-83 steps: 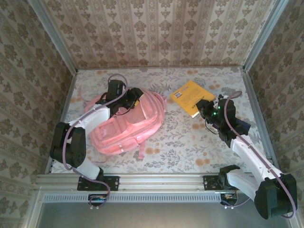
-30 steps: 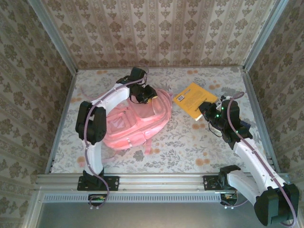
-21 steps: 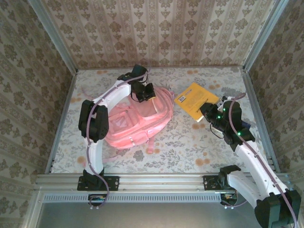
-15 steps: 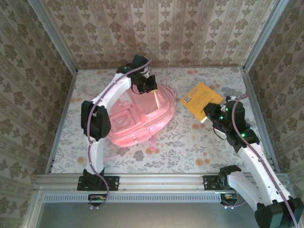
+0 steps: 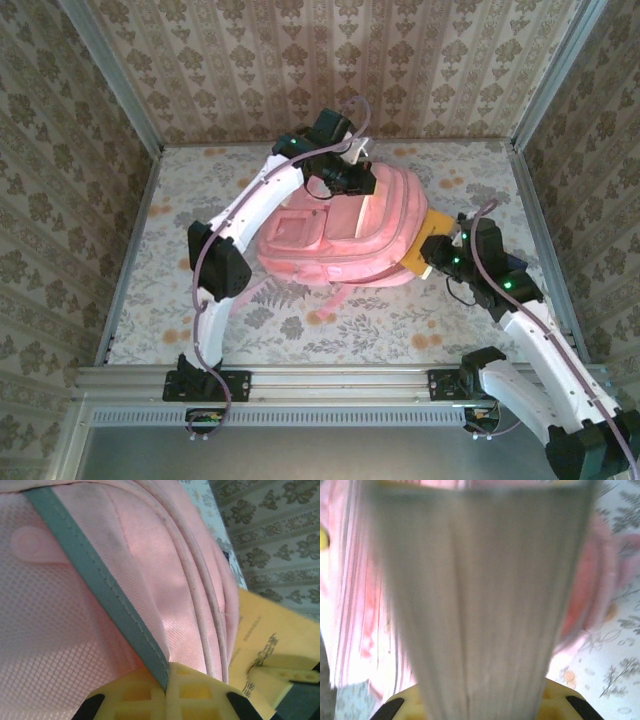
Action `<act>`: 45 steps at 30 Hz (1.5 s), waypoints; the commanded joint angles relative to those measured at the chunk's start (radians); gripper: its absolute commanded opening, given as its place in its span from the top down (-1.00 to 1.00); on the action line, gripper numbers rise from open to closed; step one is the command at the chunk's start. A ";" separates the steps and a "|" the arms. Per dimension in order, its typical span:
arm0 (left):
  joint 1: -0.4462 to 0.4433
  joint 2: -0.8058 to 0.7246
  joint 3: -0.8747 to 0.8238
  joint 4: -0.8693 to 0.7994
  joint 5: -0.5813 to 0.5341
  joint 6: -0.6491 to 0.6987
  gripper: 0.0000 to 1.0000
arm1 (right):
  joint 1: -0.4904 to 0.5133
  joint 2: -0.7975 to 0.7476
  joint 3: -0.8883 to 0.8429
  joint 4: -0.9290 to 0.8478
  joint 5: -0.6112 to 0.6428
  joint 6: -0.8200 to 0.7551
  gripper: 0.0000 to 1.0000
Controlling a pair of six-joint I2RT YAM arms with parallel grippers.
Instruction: Pack the student bag
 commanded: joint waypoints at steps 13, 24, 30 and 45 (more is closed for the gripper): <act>0.289 -0.444 -0.405 0.500 0.428 -0.277 1.00 | 0.110 -0.092 0.352 -0.309 -0.143 -0.150 1.00; 0.291 -0.453 -0.384 0.621 0.630 -0.302 1.00 | 0.099 0.038 0.184 0.194 -0.367 0.067 1.00; 0.319 -0.493 -0.418 0.594 0.629 -0.268 1.00 | 0.096 0.044 0.228 0.028 -0.262 -0.096 1.00; 0.336 -0.510 -0.494 0.711 0.683 -0.333 1.00 | 0.065 0.048 0.314 -0.106 -0.185 -0.242 1.00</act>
